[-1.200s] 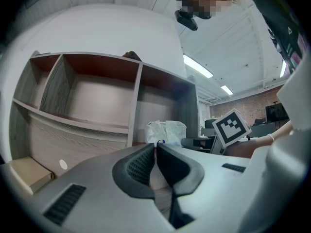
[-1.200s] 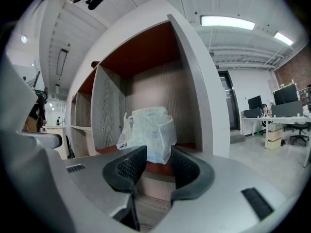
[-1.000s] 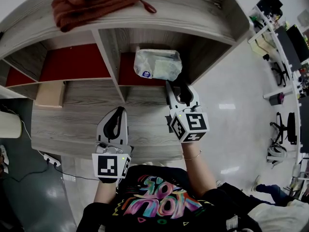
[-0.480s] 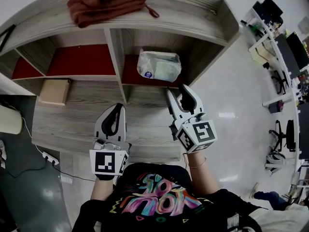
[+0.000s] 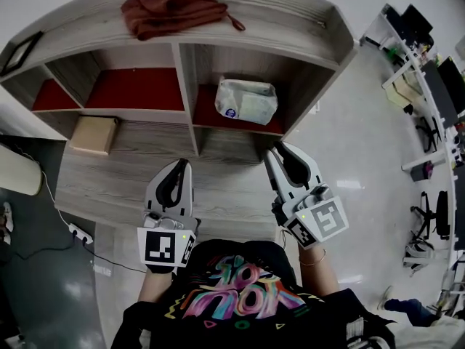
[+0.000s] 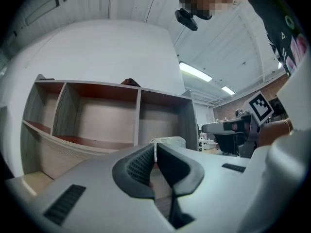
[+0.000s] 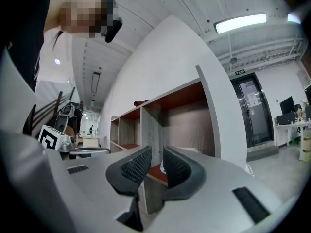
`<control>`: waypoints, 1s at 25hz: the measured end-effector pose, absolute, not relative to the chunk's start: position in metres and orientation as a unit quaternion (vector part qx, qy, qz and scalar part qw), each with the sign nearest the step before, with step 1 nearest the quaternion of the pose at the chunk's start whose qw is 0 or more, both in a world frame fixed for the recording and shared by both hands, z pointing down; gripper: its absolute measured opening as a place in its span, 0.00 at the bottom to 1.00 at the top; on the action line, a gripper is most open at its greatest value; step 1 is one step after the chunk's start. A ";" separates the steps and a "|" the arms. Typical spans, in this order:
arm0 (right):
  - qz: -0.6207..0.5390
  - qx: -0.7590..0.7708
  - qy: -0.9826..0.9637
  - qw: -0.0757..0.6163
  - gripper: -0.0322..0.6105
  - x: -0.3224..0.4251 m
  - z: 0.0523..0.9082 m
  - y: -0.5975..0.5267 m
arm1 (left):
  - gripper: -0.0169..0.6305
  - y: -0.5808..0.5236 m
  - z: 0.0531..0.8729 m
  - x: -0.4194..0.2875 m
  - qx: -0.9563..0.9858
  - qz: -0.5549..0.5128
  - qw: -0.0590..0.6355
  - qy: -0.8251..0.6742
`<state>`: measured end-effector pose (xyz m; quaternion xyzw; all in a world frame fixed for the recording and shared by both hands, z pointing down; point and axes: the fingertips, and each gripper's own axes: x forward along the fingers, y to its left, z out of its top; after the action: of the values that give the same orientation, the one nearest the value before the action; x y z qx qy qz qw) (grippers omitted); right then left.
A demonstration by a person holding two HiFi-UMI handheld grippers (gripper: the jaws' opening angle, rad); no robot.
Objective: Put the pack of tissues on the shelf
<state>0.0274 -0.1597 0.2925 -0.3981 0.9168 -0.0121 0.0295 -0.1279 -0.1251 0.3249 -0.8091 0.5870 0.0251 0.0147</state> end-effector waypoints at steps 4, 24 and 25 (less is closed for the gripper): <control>-0.008 -0.387 0.922 0.015 0.15 0.035 0.301 -0.148 | 0.08 -0.119 0.326 -0.128 -0.806 0.025 0.015 0.592; -0.044 -0.387 0.920 0.035 0.08 0.046 0.318 -0.126 | 0.08 -0.109 0.347 -0.146 -0.789 0.005 -0.008 0.614; -0.045 -0.388 0.920 0.037 0.08 0.046 0.318 -0.126 | 0.08 -0.110 0.347 -0.146 -0.789 0.005 -0.007 0.614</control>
<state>0.0460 -0.1265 0.3180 -0.3877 0.9200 -0.0447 0.0370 -0.1463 -0.1096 0.3470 -0.7892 0.6141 0.0054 -0.0074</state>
